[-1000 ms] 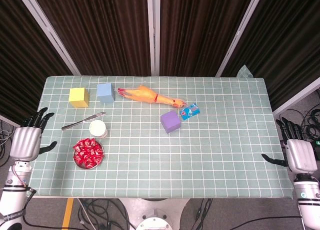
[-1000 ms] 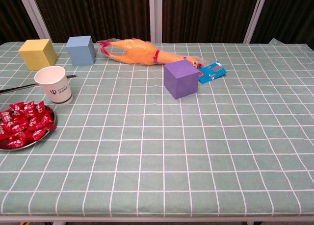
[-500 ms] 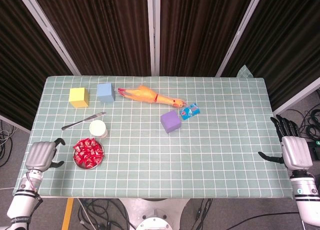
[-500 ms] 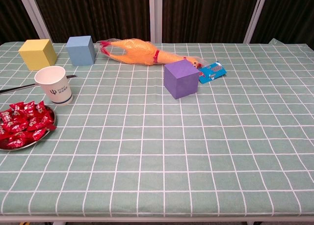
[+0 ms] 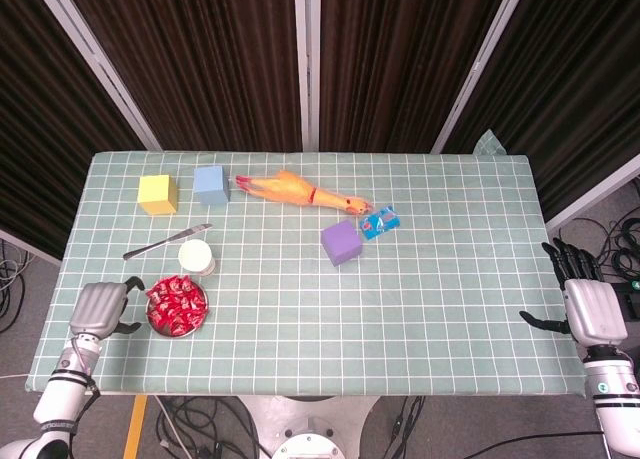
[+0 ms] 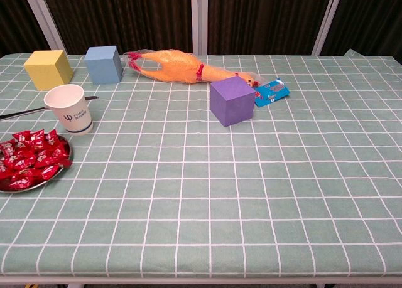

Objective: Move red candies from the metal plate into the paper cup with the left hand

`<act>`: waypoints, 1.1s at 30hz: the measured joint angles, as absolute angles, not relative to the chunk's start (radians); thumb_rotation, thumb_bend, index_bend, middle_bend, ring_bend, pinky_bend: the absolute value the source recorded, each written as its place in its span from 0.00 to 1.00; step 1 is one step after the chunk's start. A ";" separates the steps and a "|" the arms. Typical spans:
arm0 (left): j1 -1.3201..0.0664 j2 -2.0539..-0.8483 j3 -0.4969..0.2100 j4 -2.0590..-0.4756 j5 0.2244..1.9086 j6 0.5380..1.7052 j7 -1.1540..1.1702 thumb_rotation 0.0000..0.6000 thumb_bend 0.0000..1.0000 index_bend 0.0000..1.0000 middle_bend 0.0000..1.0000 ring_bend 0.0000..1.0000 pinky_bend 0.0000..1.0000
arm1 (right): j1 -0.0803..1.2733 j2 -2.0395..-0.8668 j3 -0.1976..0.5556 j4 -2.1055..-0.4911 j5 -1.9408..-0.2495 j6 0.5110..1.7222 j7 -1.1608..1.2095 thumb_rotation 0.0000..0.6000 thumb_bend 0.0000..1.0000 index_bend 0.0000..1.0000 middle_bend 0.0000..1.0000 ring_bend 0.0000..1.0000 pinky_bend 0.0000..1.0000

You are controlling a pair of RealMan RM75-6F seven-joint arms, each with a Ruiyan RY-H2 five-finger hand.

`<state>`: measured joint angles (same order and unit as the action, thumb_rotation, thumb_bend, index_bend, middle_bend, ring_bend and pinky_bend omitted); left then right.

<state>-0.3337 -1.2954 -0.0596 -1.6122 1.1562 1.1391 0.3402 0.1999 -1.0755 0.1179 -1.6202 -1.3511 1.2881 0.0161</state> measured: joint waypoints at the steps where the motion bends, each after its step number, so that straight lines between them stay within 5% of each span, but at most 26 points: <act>1: -0.334 -1.301 -0.060 -1.609 1.167 1.143 0.331 1.00 0.12 0.44 1.00 1.00 1.00 | 0.201 -1.076 0.118 -1.620 -1.350 1.286 0.016 0.83 0.00 0.00 0.00 0.00 0.00; 5: -0.337 -1.328 -0.060 -1.597 1.226 1.161 0.283 1.00 0.19 0.45 1.00 1.00 1.00 | 0.205 -1.075 0.118 -1.622 -1.346 1.278 0.012 0.83 0.00 0.00 0.00 0.00 0.00; 33: -0.452 -1.490 -0.107 -1.368 1.165 1.027 0.279 1.00 0.21 0.52 1.00 1.00 1.00 | 0.206 -1.064 0.120 -1.632 -1.330 1.277 0.006 0.83 0.00 0.00 0.00 0.00 0.00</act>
